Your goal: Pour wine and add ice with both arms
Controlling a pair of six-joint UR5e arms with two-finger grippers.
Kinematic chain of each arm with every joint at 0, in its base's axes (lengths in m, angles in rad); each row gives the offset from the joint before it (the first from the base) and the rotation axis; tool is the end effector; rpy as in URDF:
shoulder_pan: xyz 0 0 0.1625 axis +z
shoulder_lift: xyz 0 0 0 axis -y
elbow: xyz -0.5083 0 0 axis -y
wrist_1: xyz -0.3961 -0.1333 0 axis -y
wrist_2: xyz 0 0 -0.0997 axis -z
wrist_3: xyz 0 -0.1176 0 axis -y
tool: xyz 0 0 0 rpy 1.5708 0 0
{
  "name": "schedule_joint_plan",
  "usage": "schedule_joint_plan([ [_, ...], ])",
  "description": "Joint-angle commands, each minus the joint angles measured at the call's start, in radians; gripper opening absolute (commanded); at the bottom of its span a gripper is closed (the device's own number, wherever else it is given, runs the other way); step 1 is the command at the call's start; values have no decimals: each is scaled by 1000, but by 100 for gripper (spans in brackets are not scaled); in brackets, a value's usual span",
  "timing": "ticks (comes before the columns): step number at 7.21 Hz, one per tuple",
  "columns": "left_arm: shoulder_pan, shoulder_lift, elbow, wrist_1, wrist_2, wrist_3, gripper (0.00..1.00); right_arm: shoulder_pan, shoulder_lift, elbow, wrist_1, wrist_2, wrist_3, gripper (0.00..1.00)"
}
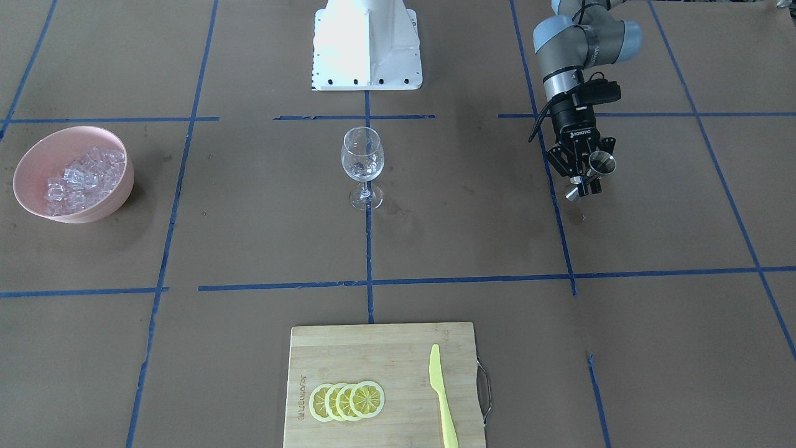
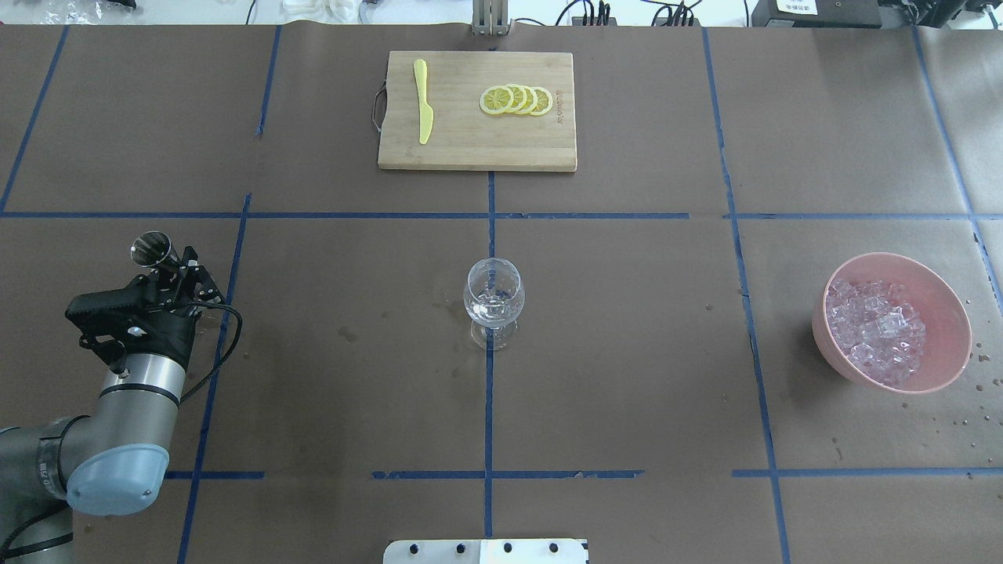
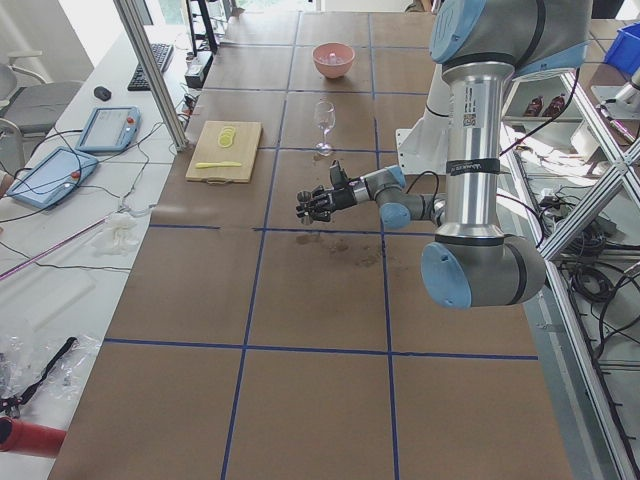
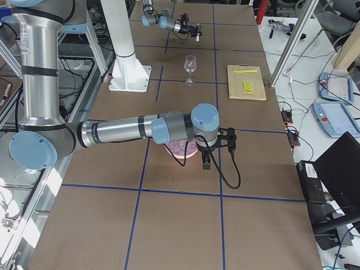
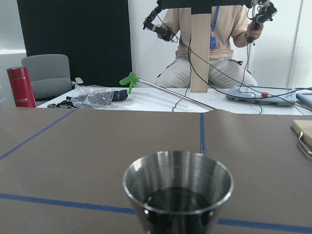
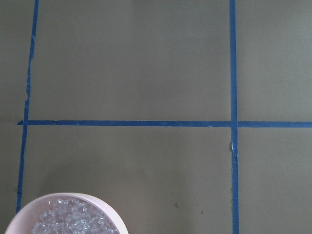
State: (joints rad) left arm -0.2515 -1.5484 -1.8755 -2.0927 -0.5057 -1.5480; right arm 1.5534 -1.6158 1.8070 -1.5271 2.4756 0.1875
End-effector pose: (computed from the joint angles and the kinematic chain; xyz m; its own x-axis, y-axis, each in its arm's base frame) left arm 0.4054 -0.3480 0.5280 0.6883 -0.1655 -0.7063 0.7154 0.3162 0.6231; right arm 0.0325 -0.4805 0.6425 0.6069 -0.0091 0.7947 -0.0979 0.9915 0.0861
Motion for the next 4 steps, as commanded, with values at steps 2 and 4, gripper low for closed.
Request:
schedule_joint_plan([
  [2, -25, -143, -28, -20, 1, 249, 0, -45, 0, 38, 4, -1, 62, 100],
  [4, -28, -290, -28, -21, 0, 409, 0, -84, 2, 49, 7, -9, 111, 100],
])
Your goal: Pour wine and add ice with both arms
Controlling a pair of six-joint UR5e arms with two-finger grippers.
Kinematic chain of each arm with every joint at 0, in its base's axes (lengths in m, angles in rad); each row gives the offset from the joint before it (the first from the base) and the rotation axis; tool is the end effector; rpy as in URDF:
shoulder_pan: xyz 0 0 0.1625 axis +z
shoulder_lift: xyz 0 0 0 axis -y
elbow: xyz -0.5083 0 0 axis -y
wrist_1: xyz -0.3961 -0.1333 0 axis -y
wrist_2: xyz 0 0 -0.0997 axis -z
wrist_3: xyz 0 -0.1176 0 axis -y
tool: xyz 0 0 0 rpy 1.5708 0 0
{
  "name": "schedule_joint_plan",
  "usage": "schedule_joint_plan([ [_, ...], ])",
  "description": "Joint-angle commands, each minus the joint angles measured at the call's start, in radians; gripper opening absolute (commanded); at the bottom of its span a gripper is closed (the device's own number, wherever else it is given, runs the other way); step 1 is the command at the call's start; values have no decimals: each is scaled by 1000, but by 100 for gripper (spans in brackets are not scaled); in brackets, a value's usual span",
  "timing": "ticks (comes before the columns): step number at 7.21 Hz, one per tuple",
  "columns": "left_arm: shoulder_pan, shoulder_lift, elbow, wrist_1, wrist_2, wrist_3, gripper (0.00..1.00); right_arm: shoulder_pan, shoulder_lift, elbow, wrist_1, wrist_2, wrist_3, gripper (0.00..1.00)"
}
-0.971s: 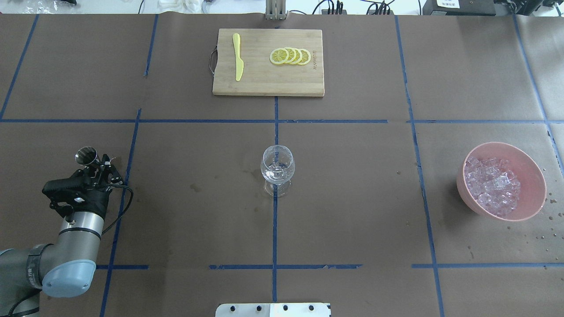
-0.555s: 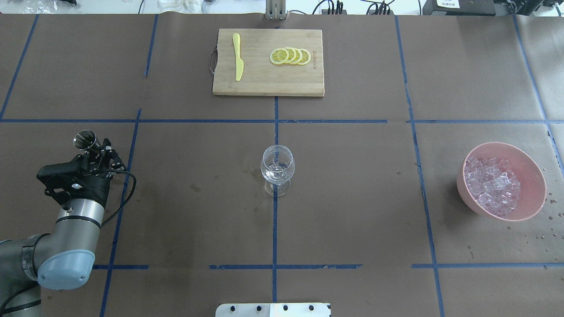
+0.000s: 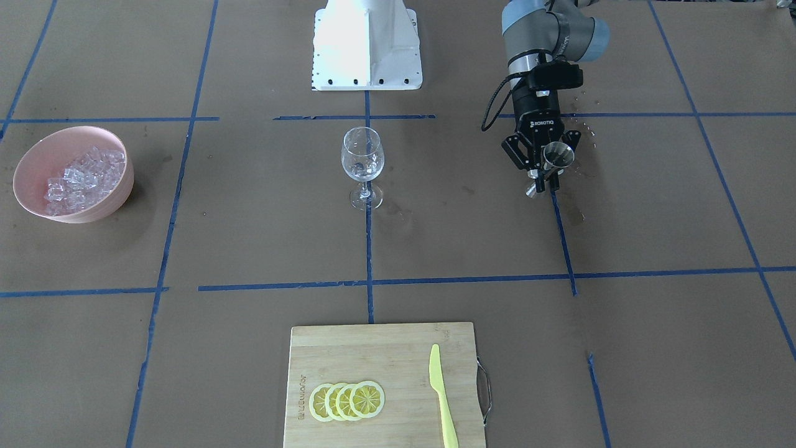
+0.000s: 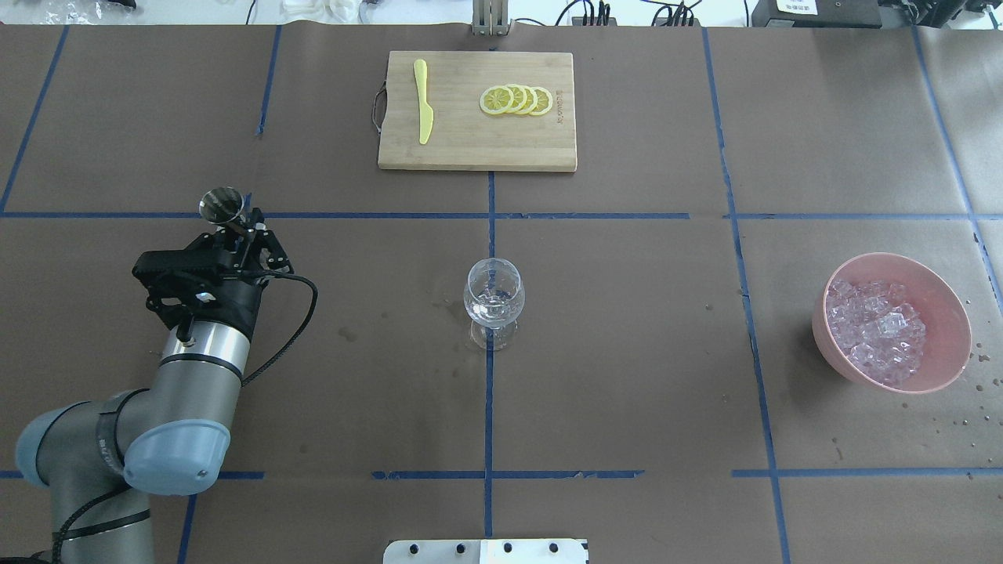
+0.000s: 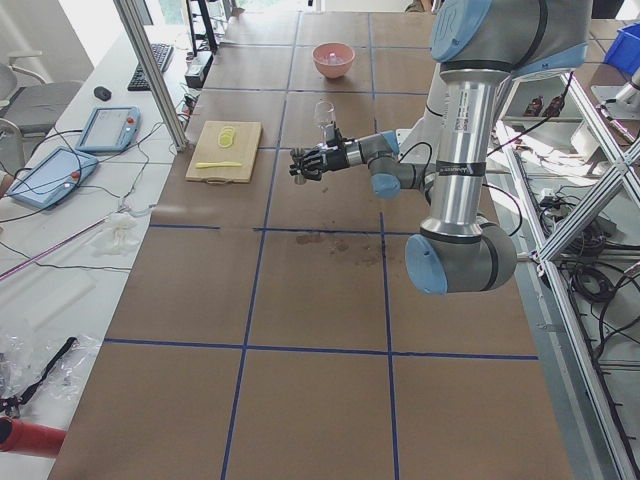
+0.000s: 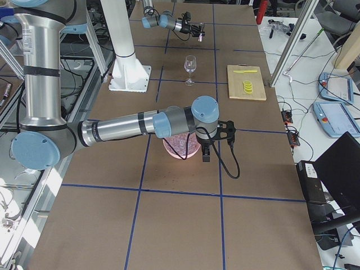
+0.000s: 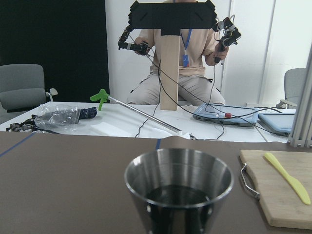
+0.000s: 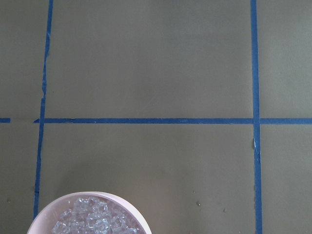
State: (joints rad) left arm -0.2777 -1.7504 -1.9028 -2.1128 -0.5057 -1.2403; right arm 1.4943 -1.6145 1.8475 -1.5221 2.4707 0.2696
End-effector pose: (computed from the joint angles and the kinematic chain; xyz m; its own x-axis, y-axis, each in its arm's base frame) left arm 0.4498 -0.3738 0.4102 0.7302 -0.0447 -0.6818 0.6630 0.2874 0.6912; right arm 0.0044 -0.4810 0.6214 0.6010 0.0000 0.7993 -0.0899 0.9937 0.0675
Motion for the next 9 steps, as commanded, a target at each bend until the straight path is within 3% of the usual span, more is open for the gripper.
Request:
schedule_joint_plan([
  [1, 3, -151, -1, 1, 0, 195, 0, -61, 2, 31, 2, -7, 84, 100],
  [3, 11, -230, -4, 2, -4, 344, 0, -118, 2, 102, 3, -13, 208, 100],
  [5, 18, -265, 1, 1, -123, 436, 0, -167, 2, 151, 3, -42, 291, 100],
  [6, 22, -282, -2, 1, -132, 437, 0, -196, 4, 166, 3, -64, 327, 100],
  [9, 60, -308, 16, 5, -123, 519, 0, -278, -16, 167, 190, -142, 506, 100],
])
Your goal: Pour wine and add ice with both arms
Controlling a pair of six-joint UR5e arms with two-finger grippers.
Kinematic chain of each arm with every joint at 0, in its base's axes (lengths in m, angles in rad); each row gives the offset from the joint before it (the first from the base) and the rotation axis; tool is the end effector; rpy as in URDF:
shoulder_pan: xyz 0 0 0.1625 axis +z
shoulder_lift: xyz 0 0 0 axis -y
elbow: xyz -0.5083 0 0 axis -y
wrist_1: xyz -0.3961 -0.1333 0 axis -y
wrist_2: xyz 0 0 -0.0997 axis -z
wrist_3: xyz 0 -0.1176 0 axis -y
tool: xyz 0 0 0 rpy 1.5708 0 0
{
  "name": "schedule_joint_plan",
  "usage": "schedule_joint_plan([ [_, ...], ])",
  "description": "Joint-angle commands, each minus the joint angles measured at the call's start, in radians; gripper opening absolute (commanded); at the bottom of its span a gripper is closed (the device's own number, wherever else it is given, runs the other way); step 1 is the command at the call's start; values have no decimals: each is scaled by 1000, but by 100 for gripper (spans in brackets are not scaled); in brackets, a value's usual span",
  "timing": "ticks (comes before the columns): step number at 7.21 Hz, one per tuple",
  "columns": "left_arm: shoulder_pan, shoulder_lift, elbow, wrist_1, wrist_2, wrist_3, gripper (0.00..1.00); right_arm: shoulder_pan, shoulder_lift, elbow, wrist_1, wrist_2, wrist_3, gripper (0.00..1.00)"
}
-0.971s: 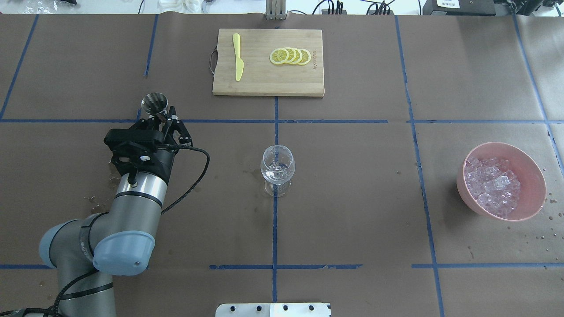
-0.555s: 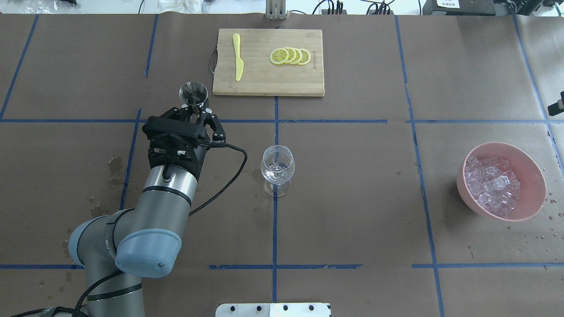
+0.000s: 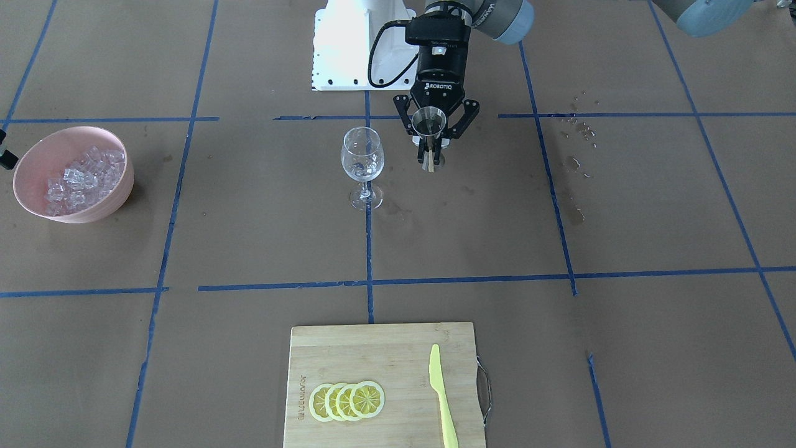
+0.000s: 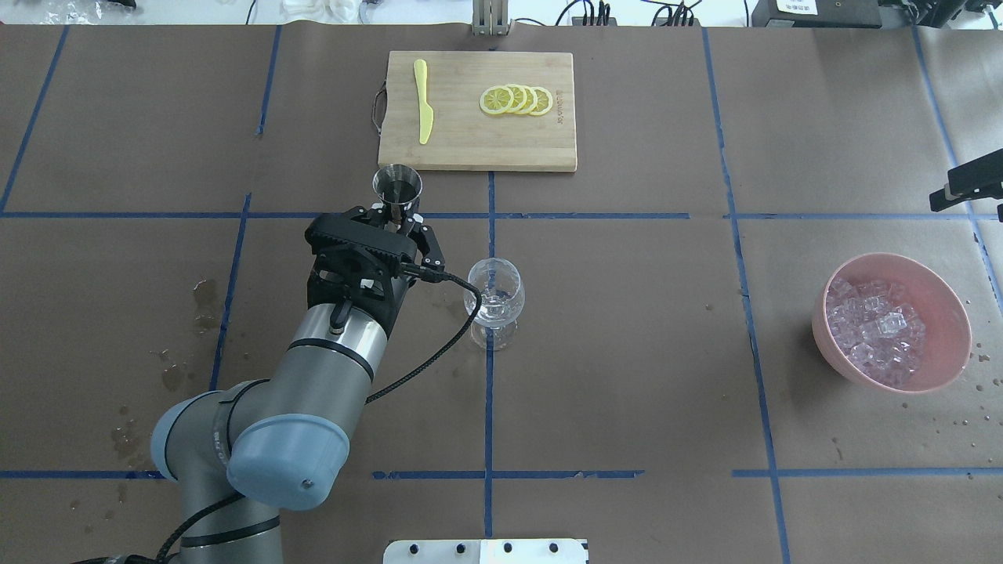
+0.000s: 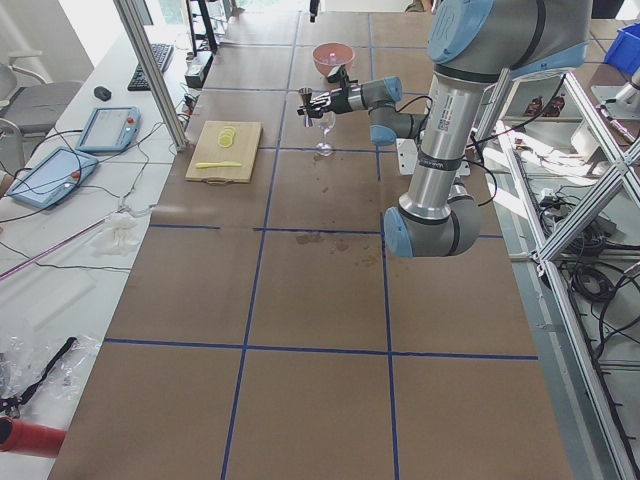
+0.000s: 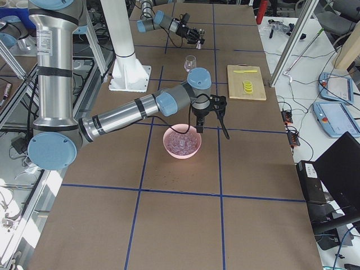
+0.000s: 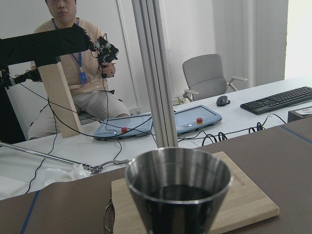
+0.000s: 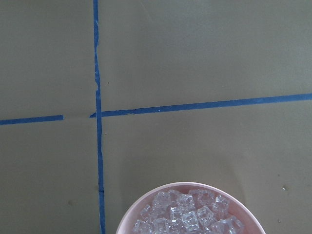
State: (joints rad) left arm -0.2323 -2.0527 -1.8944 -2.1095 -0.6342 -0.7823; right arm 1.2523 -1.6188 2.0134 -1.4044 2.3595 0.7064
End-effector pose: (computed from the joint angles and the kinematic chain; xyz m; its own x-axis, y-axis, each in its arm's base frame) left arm 0.5317 -0.3601 0.2458 0.7927 0.2444 -0.5585 0.4796 0.3158 0.8187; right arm -0.0997 -0.4618 0.5351 0.5913 0.0814 0.8023 -0.1560 0.9876 0.0148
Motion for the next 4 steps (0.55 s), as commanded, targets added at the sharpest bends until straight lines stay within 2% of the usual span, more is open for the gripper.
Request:
schedule_joint_plan([
  [1, 18, -6, 6, 2, 7, 137, 0, -53, -18, 2, 80, -46, 93, 100],
  [3, 25, -4, 8, 2, 8, 179, 0, -85, -109, 2, 198, -110, 105, 100],
  [4, 39, -3, 9, 2, 37, 187, 0, -102, -145, 2, 247, -114, 129, 100],
])
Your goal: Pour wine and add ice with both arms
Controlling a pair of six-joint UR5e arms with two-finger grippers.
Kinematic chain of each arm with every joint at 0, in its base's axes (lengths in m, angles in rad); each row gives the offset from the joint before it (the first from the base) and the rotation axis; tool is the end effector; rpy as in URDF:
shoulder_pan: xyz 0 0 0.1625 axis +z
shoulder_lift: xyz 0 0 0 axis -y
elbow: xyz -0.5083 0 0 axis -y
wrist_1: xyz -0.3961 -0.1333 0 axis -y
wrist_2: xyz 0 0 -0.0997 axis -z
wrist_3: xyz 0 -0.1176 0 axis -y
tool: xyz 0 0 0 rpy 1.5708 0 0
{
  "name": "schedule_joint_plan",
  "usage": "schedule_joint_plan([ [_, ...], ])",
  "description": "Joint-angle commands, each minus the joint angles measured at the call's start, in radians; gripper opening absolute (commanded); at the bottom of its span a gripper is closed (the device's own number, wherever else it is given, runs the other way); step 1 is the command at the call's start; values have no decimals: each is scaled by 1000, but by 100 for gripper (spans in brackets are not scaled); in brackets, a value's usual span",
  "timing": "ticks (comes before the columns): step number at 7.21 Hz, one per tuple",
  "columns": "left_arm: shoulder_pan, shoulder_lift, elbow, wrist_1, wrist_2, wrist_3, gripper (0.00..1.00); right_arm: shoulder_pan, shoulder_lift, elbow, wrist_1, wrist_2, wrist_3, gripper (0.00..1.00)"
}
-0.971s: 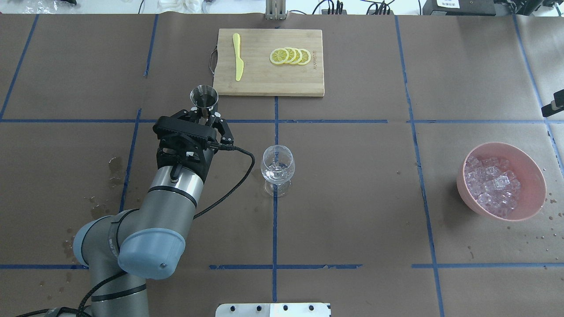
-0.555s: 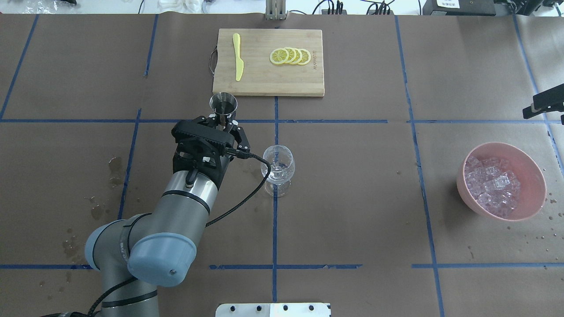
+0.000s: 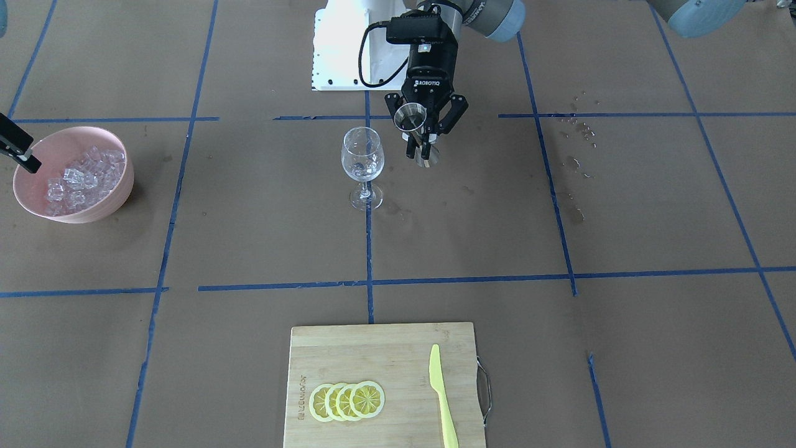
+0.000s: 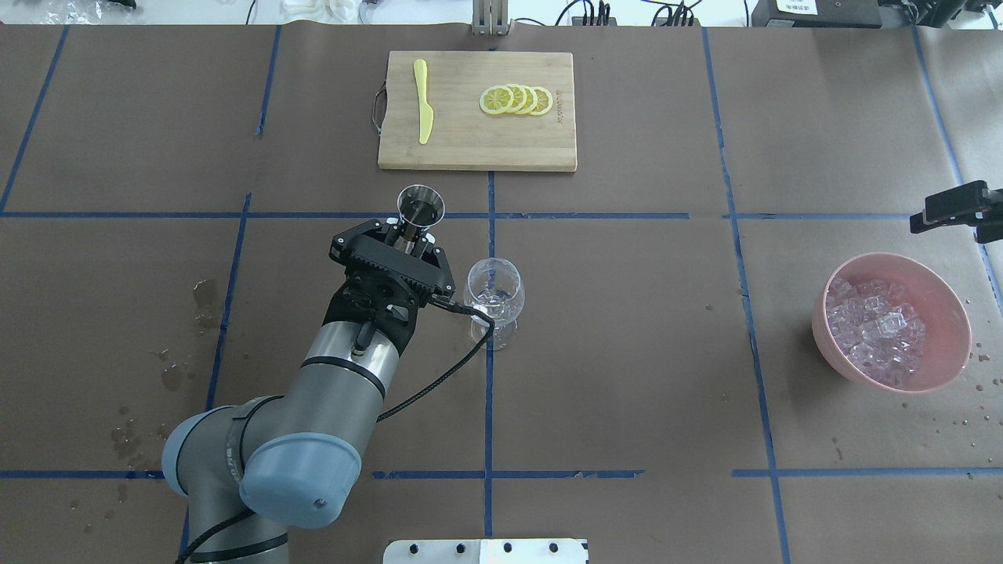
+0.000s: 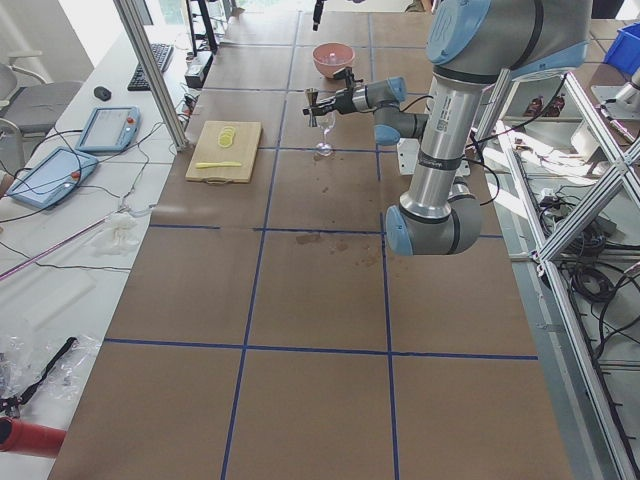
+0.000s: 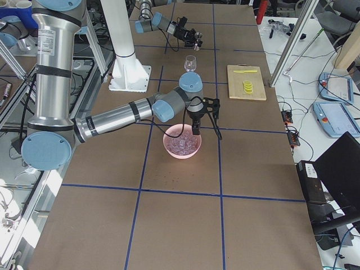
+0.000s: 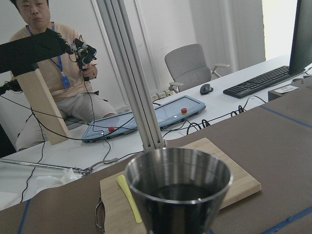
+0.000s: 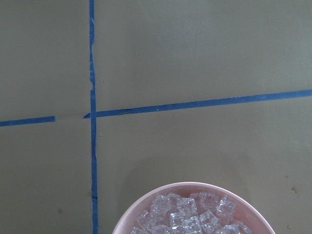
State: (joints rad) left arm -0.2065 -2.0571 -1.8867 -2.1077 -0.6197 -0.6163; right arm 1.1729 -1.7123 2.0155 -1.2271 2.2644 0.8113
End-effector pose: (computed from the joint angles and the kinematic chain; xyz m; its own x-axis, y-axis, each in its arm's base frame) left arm 0.5425 -0.3477 0.2458 0.8599 0.3041 -0.4100 0.3337 0.2731 0.9023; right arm -0.1171 -0.4285 0.5595 0.6095 0.0837 0.7883 -0.1929 0.9802 0.0451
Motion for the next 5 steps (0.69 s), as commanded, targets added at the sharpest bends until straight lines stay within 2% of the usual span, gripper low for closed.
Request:
schedule_joint_plan([
  [1, 39, 2, 4, 0, 52, 56, 0, -44, -90, 0, 107, -22, 26, 100],
  [3, 82, -3, 17, 2, 104, 140, 0, -70, -124, 2, 135, -26, 34, 100],
  [5, 93, -32, 47, 3, 115, 290, 0, -107, -135, 2, 135, -63, 34, 100],
])
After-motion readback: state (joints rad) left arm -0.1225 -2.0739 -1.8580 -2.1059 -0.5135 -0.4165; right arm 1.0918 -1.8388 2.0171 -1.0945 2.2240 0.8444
